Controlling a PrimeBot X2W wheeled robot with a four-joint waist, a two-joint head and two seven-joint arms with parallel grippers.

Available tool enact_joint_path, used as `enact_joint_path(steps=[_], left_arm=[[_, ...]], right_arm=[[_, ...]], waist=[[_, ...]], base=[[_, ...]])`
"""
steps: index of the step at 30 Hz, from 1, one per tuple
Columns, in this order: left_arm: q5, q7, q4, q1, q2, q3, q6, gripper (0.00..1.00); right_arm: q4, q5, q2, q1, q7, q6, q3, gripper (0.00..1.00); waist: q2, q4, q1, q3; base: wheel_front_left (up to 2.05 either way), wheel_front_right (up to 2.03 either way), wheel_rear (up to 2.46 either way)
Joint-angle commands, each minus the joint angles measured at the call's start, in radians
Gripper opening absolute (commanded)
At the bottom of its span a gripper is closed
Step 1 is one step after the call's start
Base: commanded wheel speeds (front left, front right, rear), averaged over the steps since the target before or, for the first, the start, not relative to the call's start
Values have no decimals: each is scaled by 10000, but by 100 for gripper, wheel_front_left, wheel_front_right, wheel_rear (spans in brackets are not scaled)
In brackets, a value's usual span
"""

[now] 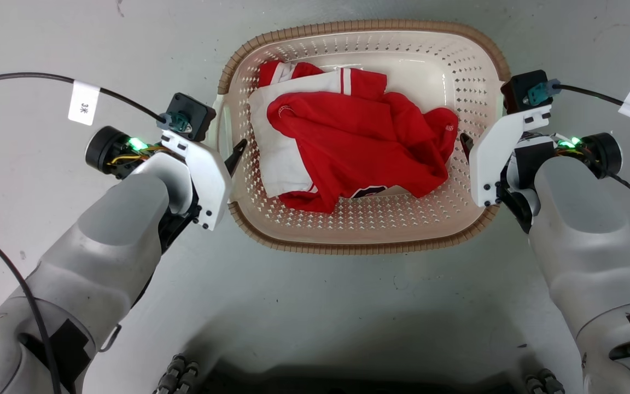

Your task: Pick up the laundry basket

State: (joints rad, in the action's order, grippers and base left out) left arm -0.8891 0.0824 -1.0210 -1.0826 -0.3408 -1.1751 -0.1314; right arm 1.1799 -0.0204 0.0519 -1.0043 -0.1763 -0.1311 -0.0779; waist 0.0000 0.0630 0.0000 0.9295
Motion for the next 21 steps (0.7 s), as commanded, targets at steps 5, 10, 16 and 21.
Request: enact_joint_path(steps=[5,10,16,21], left_arm=[[-341,229,230,-185,-200,-531,22,0],[-562,382,284,-184,-288,-761,20,0],[-810,309,395,74,-362,-961,20,0],[-1095,-186,811,454,-552,-1023,20,0]], right_arm=[[174,67,-17,-113,-74,3,-129,0],[288,185,20,21,-179,3,-199,0],[543,330,48,347,-544,3,-296,0],[747,667,49,620,-1224,3,-518,0]], waist=[[0,26,0,-2],[0,9,0,-123],[0,-78,0,-699],[0,-191,0,-1581]], base=[[0,0,0],[0,0,0],[0,0,0],[0,0,0]])
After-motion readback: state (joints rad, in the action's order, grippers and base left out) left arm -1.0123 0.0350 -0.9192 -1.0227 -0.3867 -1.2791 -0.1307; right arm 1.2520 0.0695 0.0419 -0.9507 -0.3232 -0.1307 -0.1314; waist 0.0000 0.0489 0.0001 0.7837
